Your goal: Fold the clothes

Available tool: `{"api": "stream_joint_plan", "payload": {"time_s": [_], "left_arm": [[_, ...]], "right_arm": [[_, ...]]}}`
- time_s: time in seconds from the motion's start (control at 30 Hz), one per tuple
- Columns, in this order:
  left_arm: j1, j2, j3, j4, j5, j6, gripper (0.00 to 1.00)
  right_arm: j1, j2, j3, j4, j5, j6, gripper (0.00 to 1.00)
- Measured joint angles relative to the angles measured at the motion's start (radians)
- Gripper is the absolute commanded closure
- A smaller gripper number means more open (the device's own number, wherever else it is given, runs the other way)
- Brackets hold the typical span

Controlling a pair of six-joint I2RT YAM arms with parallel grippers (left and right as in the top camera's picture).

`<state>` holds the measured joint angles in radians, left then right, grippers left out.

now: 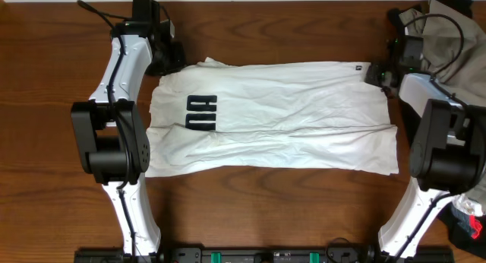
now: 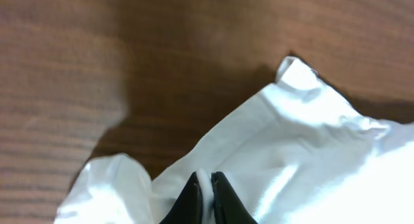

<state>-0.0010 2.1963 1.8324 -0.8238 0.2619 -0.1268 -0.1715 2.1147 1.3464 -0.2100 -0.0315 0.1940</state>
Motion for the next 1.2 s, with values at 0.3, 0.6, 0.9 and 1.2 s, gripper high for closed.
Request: {"api": "stream_joint_plan", "payload": {"time_s": [0.3,0.6,0.9,1.2], "left_arm": [[0.005,-0.053,0.0,-0.117,-0.051,-0.002,0.94],[0.011,-0.196,0.001,-0.237,-0.06,-0.003,0.94],[0.011,-0.193,0.001,-0.333,-0.096,-0.003,0.94],[0.011,-0.193,0.001,-0.438,-0.166,-0.003,0.94]], "right_arm": [[-0.027,-0.152,0.001,-0.163,-0.004,-0.002,0.99],[-0.027,-0.217,0.006,-0.402,-0.026,-0.009,0.99],[-0.027,-0.297,0.006,-0.592,-0.016,-0.012,0.99],[-0.026,-0.356,0.006,-0.643,0.035,-0.012,0.99]]}}
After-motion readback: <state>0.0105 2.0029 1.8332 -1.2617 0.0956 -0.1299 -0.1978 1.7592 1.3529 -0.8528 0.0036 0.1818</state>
